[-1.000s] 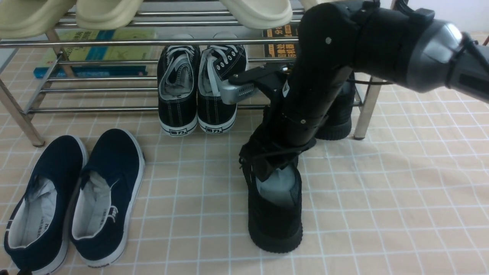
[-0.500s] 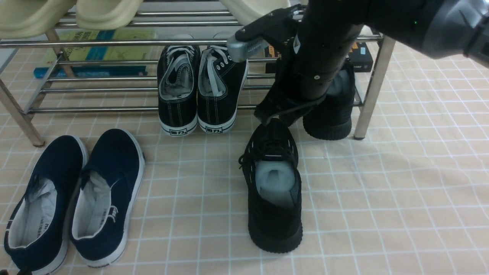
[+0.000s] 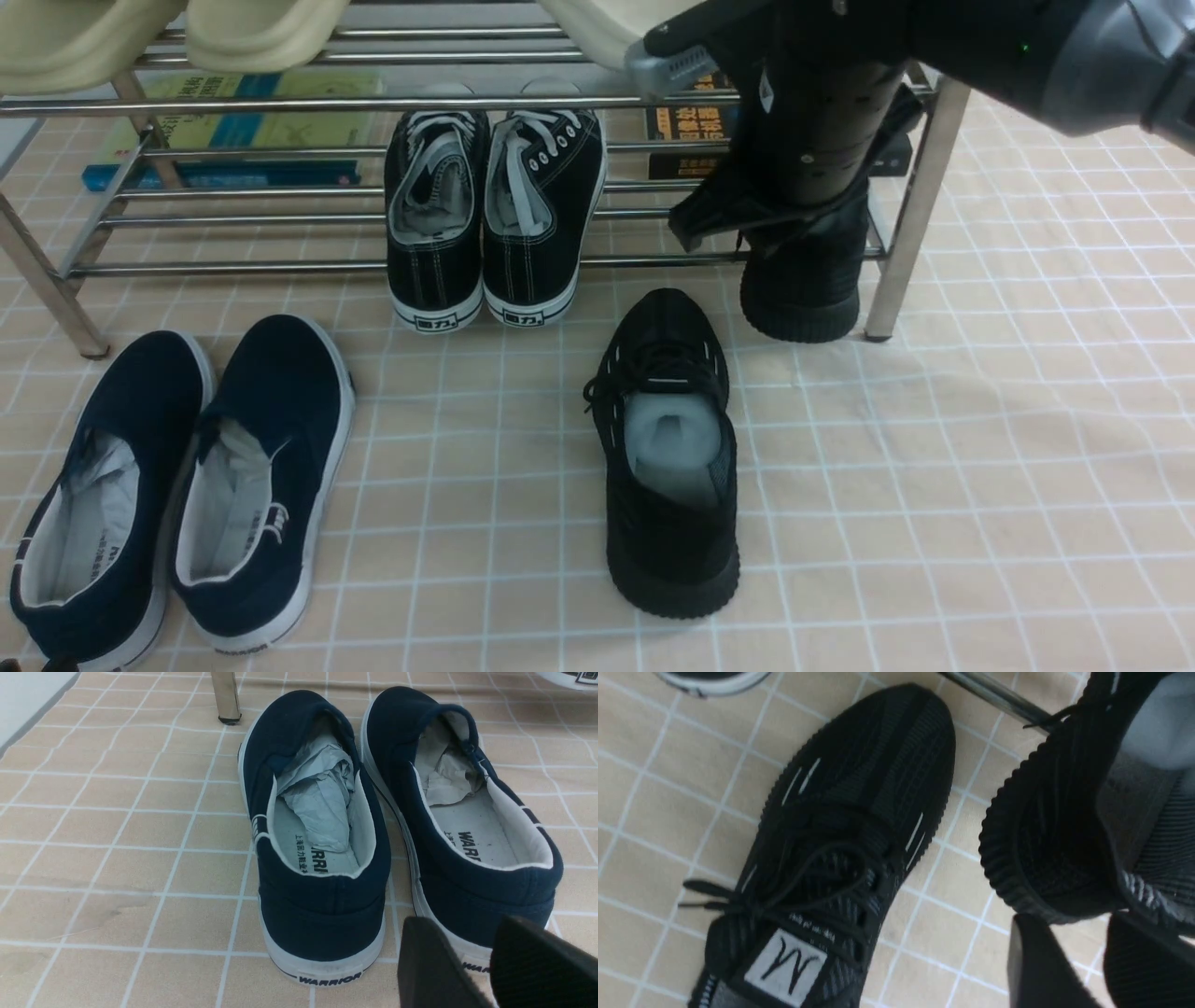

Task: Take the shoes off the shelf from the light coffee tablecloth by hand.

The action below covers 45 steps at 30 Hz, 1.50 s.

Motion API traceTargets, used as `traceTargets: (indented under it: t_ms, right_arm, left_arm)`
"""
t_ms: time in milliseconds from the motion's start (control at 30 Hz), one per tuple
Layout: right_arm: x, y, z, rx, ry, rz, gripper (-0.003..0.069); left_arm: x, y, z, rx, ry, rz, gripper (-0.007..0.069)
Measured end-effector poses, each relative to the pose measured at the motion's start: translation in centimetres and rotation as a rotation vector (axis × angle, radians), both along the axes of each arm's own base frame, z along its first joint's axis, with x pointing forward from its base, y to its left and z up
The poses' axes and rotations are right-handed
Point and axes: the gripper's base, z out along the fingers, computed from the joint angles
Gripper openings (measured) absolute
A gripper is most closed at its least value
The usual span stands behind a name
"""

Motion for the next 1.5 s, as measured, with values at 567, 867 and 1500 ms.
traceTargets:
  t_ms: [567,867,1500]
  right_arm:
    - [6.3,-0.7,-5.1,0.159,-0.102,-0.052,0.0382]
    - [6.5,-1.0,-5.6,0.133,-0.093,-0.056,0.0083]
    - [-4.2,-5.6,7.1,0.191,-0.012,-0.032,0.0002]
  left_arm:
    - [0.0,0.0,0.0,0.001,0.000,0.000,0.0239]
    - [0.0,0.0,0.0,0.001,0.000,0.000,0.0239]
    - [0.0,0.0,0.0,0.002,0.000,0.000,0.0239]
